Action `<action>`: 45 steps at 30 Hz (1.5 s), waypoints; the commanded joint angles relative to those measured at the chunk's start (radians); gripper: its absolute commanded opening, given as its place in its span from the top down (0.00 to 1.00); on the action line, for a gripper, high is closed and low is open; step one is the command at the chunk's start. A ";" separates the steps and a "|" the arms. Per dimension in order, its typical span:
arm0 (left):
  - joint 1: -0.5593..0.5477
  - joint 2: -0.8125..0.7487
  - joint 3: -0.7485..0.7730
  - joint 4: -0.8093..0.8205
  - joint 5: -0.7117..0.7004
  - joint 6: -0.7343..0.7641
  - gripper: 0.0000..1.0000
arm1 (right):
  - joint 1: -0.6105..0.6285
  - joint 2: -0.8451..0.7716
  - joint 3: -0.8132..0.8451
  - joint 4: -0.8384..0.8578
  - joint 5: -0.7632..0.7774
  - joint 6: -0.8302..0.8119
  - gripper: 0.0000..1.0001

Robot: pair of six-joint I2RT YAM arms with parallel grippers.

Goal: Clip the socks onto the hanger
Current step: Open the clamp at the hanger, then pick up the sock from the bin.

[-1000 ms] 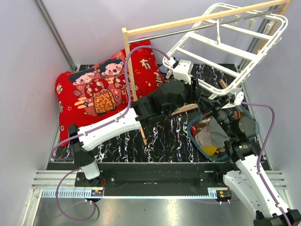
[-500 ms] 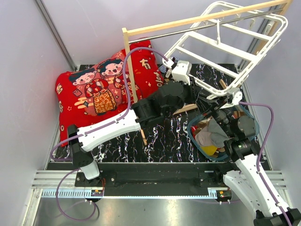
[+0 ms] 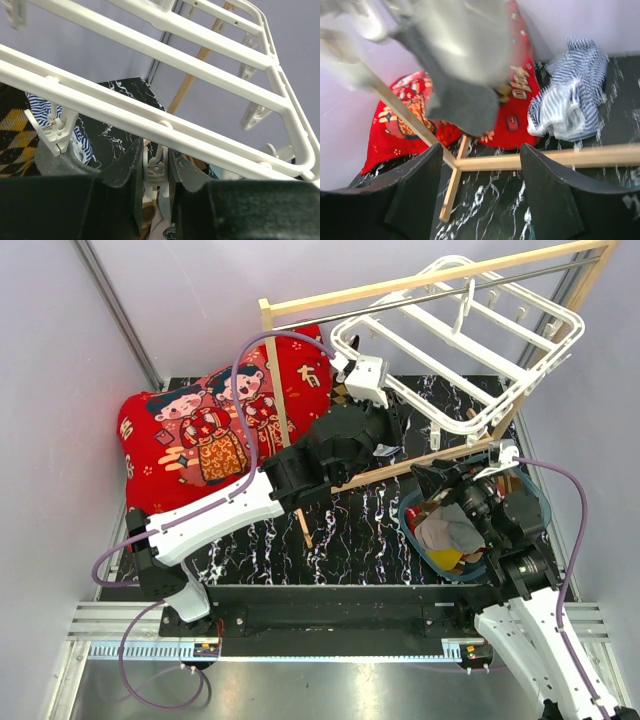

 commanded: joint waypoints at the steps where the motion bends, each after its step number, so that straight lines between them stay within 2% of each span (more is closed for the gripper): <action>1: 0.004 -0.038 -0.013 0.070 -0.038 0.052 0.91 | 0.003 -0.033 0.080 -0.317 0.132 0.141 0.28; 9: 0.005 -0.029 -0.002 0.056 -0.023 0.070 0.90 | 0.002 -0.055 0.121 -0.765 0.284 0.349 0.27; 15: 0.005 -0.024 0.009 0.039 0.003 0.067 0.90 | 0.002 0.071 0.137 -0.847 0.447 0.299 0.26; 20: 0.005 -0.035 0.007 0.025 0.015 0.062 0.90 | 0.000 0.250 0.138 -0.755 0.590 0.235 0.30; 24: 0.005 -0.041 0.007 0.018 0.032 0.058 0.90 | -0.038 0.408 0.147 -0.688 0.627 0.193 0.32; 32: 0.005 -0.050 -0.003 0.015 0.054 0.047 0.90 | -0.213 0.445 0.084 -0.565 0.525 0.138 0.37; 36: 0.007 -0.047 -0.002 0.011 0.063 0.044 0.90 | -0.285 0.500 0.069 -0.505 0.457 0.113 0.46; 40: 0.007 -0.049 -0.002 0.010 0.065 0.042 0.90 | -0.300 0.566 0.072 -0.456 0.426 0.103 0.50; 45: 0.007 -0.052 -0.002 0.005 0.065 0.045 0.90 | -0.336 0.654 0.101 -0.425 0.384 0.095 0.51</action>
